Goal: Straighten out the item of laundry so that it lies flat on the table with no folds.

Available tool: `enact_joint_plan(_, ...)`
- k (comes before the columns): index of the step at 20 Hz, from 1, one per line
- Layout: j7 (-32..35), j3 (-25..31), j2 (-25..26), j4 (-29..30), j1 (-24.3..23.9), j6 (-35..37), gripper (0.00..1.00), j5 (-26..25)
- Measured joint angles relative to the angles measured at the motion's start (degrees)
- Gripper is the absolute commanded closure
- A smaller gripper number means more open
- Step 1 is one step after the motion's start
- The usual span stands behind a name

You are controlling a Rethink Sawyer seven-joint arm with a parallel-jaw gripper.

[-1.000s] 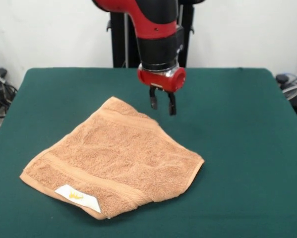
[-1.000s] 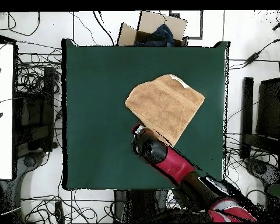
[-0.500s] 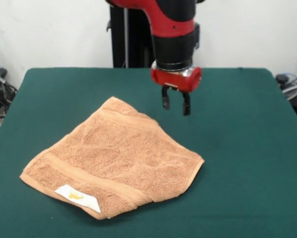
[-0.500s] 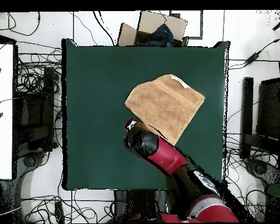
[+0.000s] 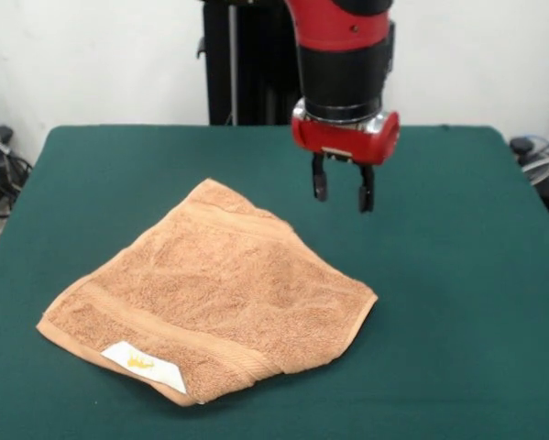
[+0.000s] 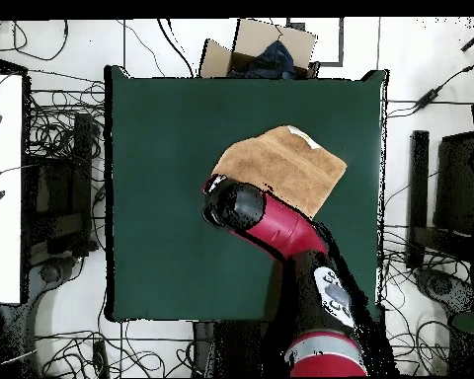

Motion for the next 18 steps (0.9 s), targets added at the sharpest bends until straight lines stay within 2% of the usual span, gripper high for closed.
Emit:
enact_joint_plan(2,0.00,-1.99,-0.28,-4.19,1.46,3.75,0.00,-0.01)
enact_joint_plan(6,0.00,-4.05,-0.57,-8.91,2.56,5.47,0.00,0.02)
enact_joint_plan(18,0.00,-8.13,0.30,-16.82,2.69,5.47,0.00,0.09)
